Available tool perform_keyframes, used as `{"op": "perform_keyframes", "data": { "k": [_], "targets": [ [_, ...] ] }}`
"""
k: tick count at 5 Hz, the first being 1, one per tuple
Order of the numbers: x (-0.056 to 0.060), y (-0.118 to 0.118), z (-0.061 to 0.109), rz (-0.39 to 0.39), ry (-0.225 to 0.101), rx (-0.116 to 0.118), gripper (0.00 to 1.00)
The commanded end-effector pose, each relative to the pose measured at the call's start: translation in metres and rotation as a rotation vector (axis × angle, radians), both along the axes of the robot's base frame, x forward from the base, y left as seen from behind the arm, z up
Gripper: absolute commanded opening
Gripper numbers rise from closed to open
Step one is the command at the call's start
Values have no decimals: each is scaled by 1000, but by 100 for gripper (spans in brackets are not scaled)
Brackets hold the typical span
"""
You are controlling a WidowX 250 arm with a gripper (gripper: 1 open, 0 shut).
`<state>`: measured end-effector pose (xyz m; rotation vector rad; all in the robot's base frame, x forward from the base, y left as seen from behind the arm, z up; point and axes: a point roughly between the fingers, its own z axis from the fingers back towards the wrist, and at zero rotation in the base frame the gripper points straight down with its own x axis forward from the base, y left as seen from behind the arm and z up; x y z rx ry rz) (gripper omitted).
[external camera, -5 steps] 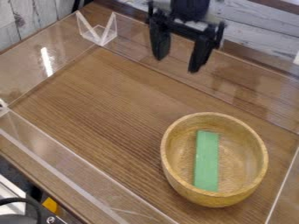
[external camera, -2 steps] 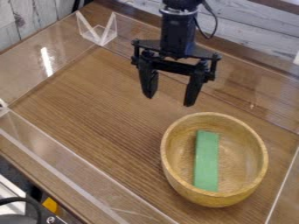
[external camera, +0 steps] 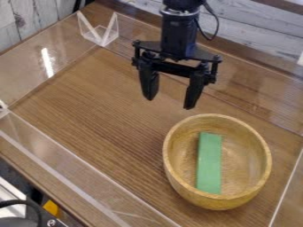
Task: Remove the green block from inside the brown bowl and put it on the table
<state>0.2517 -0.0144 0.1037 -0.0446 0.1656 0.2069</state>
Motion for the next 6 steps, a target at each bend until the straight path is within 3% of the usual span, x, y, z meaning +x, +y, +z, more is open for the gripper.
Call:
{"op": "perform_keyframes", "data": {
  "k": [1, 2, 4, 6],
  "targets": [
    [-3, -4, 0, 47, -40, 1, 100],
    [-11, -23, -7, 99, -56, -8, 100],
    [-20, -65, 7, 89, -86, -15, 100],
    [-32, -85, -15, 120, -120, -21, 100]
  ]
}}
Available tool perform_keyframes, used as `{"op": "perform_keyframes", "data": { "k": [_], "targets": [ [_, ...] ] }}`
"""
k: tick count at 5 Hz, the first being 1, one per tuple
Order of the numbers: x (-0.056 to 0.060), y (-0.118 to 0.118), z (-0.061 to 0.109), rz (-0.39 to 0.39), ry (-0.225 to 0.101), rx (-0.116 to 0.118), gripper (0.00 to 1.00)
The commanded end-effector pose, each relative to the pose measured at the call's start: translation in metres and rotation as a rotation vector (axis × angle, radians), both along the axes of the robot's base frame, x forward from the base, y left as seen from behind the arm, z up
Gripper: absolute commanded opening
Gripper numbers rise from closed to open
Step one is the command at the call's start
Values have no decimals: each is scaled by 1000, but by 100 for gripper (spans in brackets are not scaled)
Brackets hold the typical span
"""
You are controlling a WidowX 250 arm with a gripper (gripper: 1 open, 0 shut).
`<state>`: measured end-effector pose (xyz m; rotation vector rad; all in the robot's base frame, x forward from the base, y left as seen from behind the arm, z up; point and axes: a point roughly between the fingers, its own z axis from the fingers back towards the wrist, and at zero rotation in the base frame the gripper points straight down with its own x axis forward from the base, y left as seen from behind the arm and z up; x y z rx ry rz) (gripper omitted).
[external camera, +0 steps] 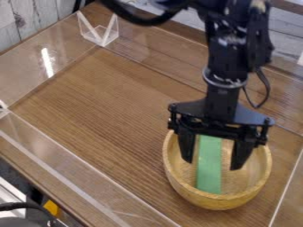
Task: Remove the green block from inside the brown bowl and put it on the table
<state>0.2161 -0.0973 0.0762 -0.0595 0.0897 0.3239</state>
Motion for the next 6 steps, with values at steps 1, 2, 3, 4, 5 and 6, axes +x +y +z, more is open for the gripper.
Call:
{"op": "perform_keyframes", "data": {
  "k": [1, 2, 3, 4, 5, 6],
  "targets": [
    [7, -1, 3, -3, -63, -27, 100],
    [9, 1, -4, -15, -62, -34, 100],
    [12, -3, -7, 69, -60, -33, 100],
    [16, -7, -8, 141, -54, -30, 100],
    [15, -8, -9, 159, -54, -30, 100],
    [14, -8, -9, 167, -52, -29, 100]
  ]
}}
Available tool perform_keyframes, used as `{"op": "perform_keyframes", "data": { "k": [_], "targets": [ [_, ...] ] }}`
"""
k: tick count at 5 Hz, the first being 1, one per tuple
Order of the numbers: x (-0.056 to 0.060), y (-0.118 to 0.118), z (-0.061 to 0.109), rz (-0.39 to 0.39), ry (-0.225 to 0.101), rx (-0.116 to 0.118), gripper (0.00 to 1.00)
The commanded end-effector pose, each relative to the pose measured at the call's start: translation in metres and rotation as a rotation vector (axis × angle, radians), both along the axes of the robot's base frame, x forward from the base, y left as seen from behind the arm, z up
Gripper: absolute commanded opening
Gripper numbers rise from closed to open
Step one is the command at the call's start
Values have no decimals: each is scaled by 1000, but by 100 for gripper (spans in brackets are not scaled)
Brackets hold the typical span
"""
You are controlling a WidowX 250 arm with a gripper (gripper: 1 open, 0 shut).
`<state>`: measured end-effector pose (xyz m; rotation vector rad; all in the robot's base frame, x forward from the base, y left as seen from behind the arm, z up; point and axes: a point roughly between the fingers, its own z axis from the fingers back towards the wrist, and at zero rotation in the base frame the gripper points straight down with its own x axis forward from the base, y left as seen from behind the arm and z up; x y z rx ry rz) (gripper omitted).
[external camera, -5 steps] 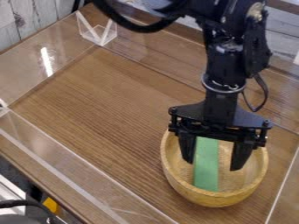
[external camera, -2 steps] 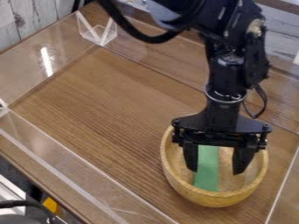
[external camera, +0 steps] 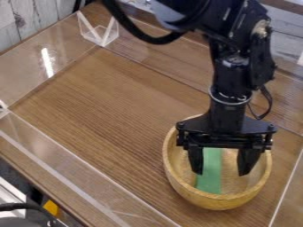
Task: Remove the green block from inside the brown bowl and put it on the table
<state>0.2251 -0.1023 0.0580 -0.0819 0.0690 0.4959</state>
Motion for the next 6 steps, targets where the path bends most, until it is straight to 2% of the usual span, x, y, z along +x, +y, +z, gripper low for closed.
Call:
{"op": "perform_keyframes", "data": {
  "k": [1, 2, 3, 4, 5, 6],
  "targets": [
    [-5, -1, 12, 16, -34, -13, 100],
    [-13, -1, 17, 46, -36, -7, 100],
    [-12, 1, 14, 75, -36, -3, 0],
    [-7, 0, 19, 54, -38, -4, 0],
    [-1, 1, 31, 34, -43, -8, 0],
    [5, 7, 52, 39, -49, -16, 0]
  ]
}}
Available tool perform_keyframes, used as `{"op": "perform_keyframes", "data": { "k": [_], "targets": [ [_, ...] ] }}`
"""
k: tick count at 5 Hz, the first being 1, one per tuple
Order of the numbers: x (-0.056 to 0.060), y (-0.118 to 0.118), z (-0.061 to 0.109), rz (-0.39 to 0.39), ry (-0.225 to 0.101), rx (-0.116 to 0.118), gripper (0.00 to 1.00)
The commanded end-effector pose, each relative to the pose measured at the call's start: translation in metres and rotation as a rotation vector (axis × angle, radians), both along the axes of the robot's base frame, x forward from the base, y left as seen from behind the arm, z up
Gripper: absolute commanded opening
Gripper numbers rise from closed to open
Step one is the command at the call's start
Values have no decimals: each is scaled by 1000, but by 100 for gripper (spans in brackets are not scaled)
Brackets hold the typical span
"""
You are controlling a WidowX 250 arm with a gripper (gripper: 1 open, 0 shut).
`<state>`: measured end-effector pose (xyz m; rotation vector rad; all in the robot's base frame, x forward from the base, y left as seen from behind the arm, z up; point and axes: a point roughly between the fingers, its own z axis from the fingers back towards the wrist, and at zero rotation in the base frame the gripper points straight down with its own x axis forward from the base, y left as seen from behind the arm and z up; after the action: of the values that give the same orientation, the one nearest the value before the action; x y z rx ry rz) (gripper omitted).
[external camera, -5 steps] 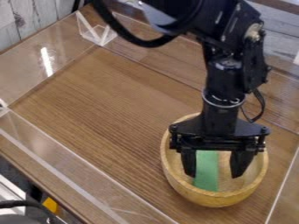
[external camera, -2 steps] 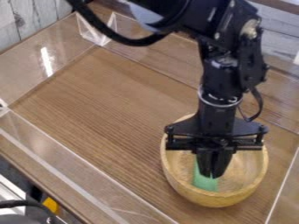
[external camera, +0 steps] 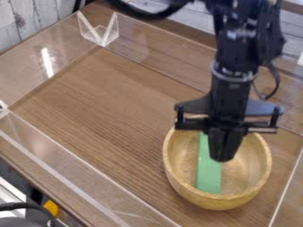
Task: Remove the green block from inside the brown bowl and put it on the table
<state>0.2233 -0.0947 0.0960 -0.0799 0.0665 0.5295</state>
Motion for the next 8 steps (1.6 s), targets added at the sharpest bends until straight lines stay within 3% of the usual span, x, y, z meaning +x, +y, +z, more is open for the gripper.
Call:
{"op": "perform_keyframes", "data": {
  "k": [1, 2, 3, 4, 5, 6, 8],
  "targets": [
    [14, 5, 44, 23, -61, -36, 0],
    [8, 19, 60, 28, -63, -55, 0],
    [1, 47, 63, 41, -71, -51, 0],
    [-12, 63, 52, 69, -71, -25, 0],
    [-21, 74, 27, 44, -78, 12, 0],
    [-25, 84, 1, 3, -89, 34, 0],
    [-21, 95, -21, 91, -99, 68, 0]
  ]
}}
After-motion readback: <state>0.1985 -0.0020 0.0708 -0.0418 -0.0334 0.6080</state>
